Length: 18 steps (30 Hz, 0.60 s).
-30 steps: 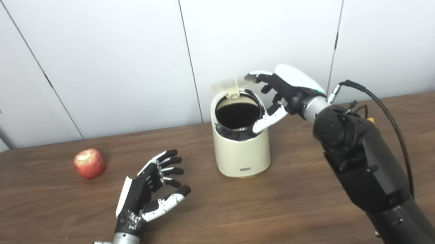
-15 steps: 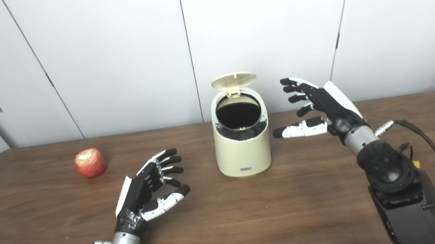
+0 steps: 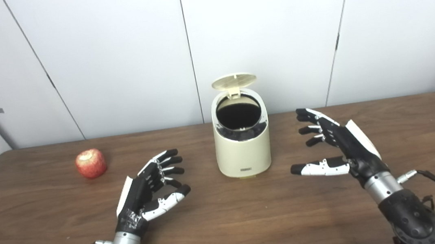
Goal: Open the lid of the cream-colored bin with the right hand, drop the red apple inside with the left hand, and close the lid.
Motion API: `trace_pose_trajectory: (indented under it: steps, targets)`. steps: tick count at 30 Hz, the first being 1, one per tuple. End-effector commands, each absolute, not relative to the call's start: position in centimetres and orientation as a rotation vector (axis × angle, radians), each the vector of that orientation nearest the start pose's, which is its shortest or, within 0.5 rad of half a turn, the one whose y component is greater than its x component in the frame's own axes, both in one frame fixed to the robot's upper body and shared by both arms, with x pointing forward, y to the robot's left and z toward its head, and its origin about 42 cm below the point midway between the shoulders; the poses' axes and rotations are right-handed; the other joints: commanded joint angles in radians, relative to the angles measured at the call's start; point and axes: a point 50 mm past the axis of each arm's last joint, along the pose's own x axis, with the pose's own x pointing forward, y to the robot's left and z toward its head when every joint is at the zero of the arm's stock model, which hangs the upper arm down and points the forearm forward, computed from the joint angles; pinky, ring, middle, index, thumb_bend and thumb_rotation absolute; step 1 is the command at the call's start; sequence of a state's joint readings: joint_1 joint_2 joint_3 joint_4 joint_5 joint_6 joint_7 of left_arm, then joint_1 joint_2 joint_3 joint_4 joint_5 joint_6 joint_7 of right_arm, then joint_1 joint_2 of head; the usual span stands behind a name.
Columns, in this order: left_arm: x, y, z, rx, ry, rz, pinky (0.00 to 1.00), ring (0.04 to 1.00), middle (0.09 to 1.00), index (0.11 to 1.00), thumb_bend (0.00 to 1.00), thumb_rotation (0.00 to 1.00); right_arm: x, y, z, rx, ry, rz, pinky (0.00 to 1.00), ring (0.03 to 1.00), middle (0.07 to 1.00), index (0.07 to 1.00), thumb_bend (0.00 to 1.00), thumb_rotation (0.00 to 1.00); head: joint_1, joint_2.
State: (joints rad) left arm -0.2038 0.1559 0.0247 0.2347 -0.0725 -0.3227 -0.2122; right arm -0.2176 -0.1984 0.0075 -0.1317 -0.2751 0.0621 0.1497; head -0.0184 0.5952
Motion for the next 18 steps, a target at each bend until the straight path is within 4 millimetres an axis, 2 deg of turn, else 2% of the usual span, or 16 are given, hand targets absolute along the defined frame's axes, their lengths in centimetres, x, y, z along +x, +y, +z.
trace_pose_trajectory:
  steps: [1,3,7,12,18]
  targets:
    - [33.6,25.0,9.7,0.090,-0.230,-0.214,0.54,0.700,0.780,0.830,0.66,0.15,34.5,-24.3,21.1,-0.465,-0.351,0.121,0.65,0.779,0.861,0.882,0.77,0.19,0.000,0.001]
    - [33.6,25.0,9.8,0.087,-0.228,-0.215,0.54,0.705,0.783,0.830,0.65,0.14,34.2,-24.5,20.5,-0.447,-0.344,0.123,0.64,0.781,0.869,0.881,0.76,0.14,0.000,0.001]
    - [33.6,25.1,9.8,0.092,-0.226,-0.210,0.55,0.709,0.784,0.833,0.67,0.16,34.1,-24.9,19.1,-0.410,-0.343,0.130,0.63,0.788,0.880,0.883,0.75,0.14,0.010,0.001]
    - [33.6,25.2,9.8,0.087,-0.230,-0.211,0.55,0.710,0.784,0.835,0.68,0.16,33.8,-24.8,16.5,-0.360,-0.339,0.145,0.66,0.787,0.897,0.888,0.76,0.22,0.011,0.001]
    - [33.5,25.2,10.0,0.095,-0.232,-0.205,0.55,0.707,0.783,0.836,0.70,0.19,33.7,-24.5,14.1,-0.281,-0.311,0.147,0.67,0.785,0.892,0.890,0.76,0.19,0.017,0.002]
